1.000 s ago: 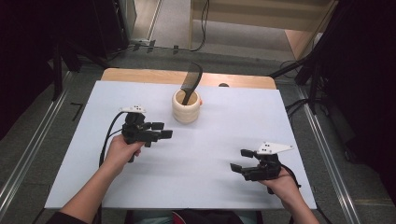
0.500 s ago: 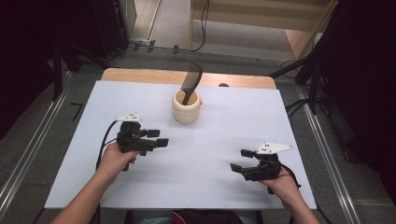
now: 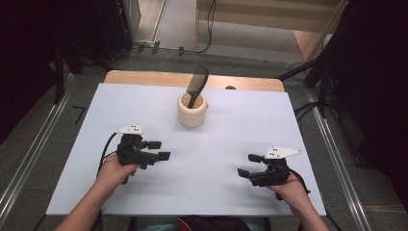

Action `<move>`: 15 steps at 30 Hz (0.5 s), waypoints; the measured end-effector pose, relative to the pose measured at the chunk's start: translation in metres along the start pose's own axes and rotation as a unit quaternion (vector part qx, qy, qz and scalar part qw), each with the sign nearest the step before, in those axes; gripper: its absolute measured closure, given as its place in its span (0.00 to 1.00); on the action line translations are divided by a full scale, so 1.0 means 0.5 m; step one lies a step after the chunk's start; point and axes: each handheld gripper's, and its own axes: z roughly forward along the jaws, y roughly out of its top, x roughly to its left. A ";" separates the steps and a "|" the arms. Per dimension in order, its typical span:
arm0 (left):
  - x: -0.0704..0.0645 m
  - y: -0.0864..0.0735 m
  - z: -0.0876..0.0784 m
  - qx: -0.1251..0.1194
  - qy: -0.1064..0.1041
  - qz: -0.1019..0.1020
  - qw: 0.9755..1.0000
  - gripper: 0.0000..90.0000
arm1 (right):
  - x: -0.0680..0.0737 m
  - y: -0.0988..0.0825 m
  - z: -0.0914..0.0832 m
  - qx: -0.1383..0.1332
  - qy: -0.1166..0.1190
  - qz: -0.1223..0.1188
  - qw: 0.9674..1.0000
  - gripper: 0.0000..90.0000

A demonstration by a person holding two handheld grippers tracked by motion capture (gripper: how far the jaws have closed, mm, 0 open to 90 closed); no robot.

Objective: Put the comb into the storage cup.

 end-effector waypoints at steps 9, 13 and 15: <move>-0.006 -0.017 -0.013 0.009 0.007 0.003 1.000 0.35 | -0.001 0.000 0.001 0.002 0.001 0.000 1.000 0.24; -0.007 -0.024 -0.020 0.009 0.008 0.003 1.000 0.35 | -0.002 -0.001 0.001 0.003 0.001 -0.001 1.000 0.24; -0.008 -0.028 -0.024 0.009 0.009 0.002 1.000 0.35 | -0.002 -0.001 0.001 0.004 0.001 -0.002 1.000 0.24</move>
